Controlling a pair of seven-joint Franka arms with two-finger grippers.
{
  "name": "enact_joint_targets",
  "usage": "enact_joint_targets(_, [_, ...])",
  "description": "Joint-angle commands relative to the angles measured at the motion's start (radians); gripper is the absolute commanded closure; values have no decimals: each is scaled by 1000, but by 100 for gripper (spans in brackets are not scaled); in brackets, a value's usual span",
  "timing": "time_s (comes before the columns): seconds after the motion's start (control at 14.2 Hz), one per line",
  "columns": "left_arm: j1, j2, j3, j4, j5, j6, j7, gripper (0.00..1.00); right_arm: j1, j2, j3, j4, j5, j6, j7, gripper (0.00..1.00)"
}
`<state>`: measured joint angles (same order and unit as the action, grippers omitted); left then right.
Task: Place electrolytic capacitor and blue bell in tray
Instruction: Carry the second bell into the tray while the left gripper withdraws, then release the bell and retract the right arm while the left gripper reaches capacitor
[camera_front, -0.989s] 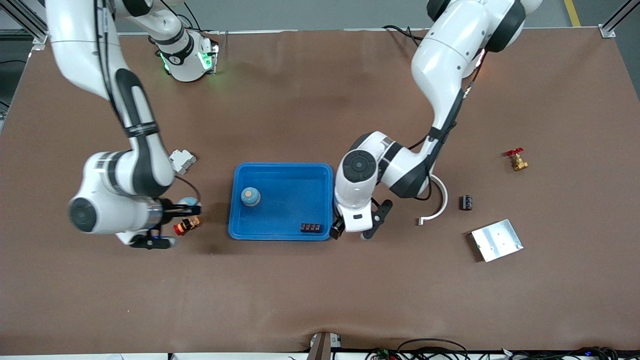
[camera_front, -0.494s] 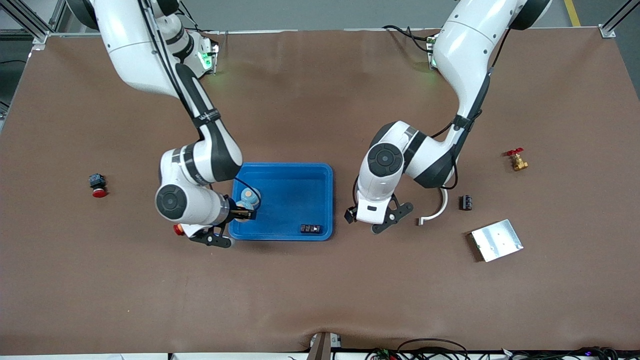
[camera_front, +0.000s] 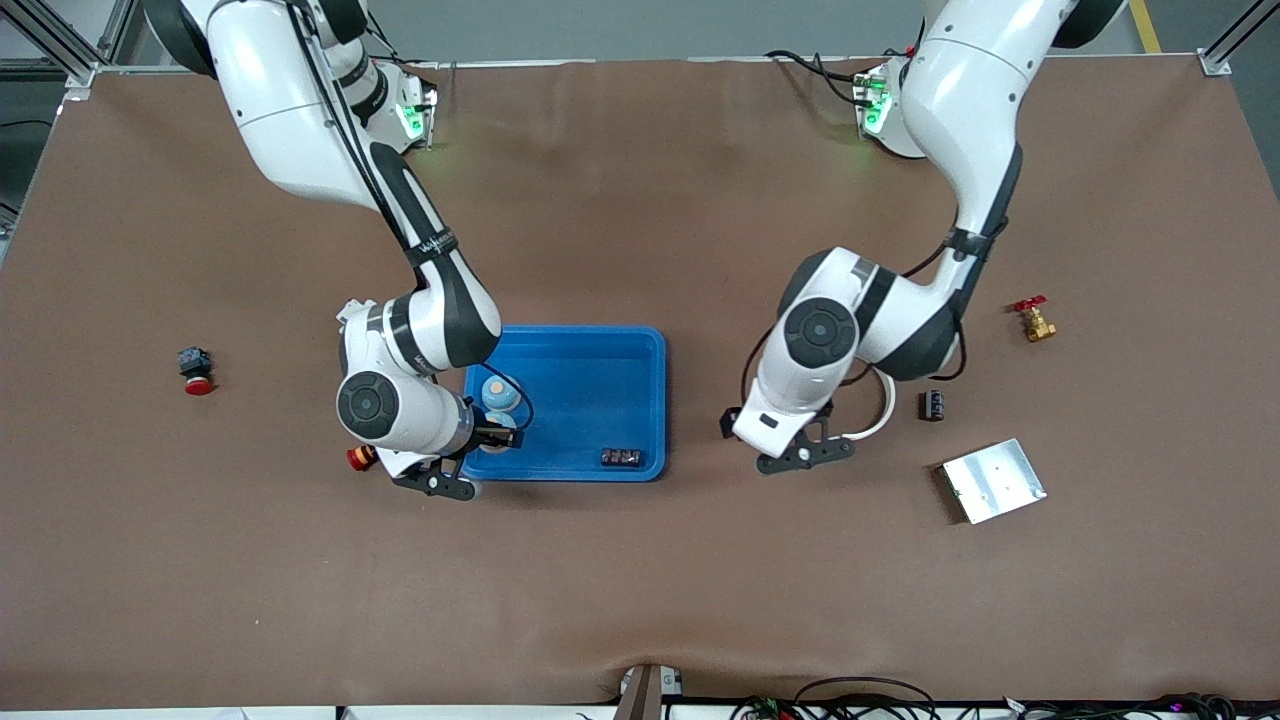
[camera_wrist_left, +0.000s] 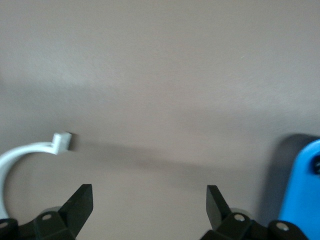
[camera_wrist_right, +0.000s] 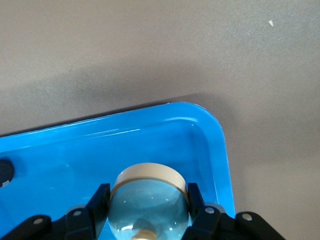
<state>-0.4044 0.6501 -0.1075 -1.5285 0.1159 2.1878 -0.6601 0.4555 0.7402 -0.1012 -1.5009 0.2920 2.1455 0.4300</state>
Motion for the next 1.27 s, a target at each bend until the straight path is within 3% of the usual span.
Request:
enact_joint_targets(0.0, [54,-105,-11,-137,-2,32,164,0,-15,15,12,31,-11,-7,30,92])
enact_joint_targets(0.07, [67,-133,-11,-177,-2,47,213,0,-15,16,12,30,-11,-7,30,63])
enact_joint_targets(0.21, [110,-190,-9,-276,-2,104,298,0,-18,15,12,31,-11,-9,30,26])
enact_joint_targets(0.28, [131,-217,-9,-327,1,139,341,0,-18,15,12,31,-16,-9,29,0])
enact_joint_targets(0.64, [215,-283,-9,-455,53,200,450,0,-37,-22,3,48,-105,-24,16,0])
enact_joint_targets(0.85, [298,-322,-12,-576,53,338,562,0,-110,-131,-26,45,-106,-90,12,0])
enact_joint_targets(1.2, [373,-325,-11,-666,53,435,639,0,-274,-318,-23,44,-161,-268,-124,0])
